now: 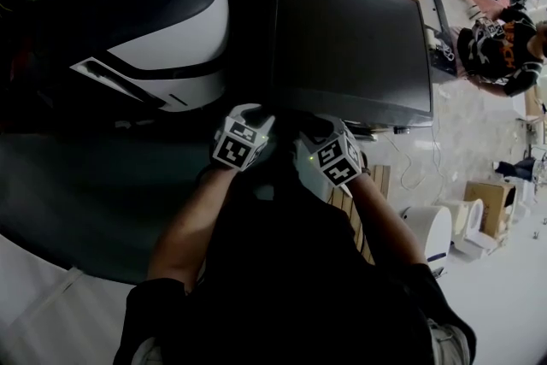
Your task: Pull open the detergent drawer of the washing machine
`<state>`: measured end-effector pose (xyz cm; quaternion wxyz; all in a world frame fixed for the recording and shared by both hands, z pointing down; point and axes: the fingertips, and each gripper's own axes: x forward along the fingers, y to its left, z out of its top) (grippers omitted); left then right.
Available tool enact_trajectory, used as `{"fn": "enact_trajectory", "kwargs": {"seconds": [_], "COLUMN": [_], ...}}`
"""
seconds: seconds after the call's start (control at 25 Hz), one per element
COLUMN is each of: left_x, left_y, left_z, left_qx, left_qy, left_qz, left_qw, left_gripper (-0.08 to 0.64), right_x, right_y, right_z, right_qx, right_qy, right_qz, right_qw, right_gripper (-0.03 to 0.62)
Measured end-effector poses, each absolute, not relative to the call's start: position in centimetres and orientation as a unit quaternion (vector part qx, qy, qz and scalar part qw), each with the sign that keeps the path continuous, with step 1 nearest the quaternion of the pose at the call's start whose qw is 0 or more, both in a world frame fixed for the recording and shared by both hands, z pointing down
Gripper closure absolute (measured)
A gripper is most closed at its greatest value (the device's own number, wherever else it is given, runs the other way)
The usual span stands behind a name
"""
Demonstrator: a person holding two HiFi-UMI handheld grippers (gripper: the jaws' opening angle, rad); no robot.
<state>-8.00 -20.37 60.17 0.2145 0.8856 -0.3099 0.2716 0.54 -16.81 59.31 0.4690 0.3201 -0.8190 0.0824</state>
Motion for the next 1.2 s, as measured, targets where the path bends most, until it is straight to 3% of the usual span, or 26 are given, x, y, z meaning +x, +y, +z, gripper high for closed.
{"fn": "enact_trajectory", "kwargs": {"seconds": [0.68,1.2], "left_x": [-7.7,-7.8], "left_y": [-20.0,-19.3], "left_z": [60.2,60.2], "left_qx": [0.893,0.902], "left_qy": [-0.293,-0.270], "left_qz": [0.286,0.296], "left_qw": [0.188,0.159], "left_gripper": [0.419,0.457], "right_x": [-0.1,-1.5], "right_y": [-16.7,-15.5], "right_z": [59.6,59.8], "right_qx": [0.316,0.307], "right_qy": [-0.821,-0.826], "right_qz": [0.092,0.087], "right_qw": [0.467,0.465], "right_gripper": [0.414,0.414]}}
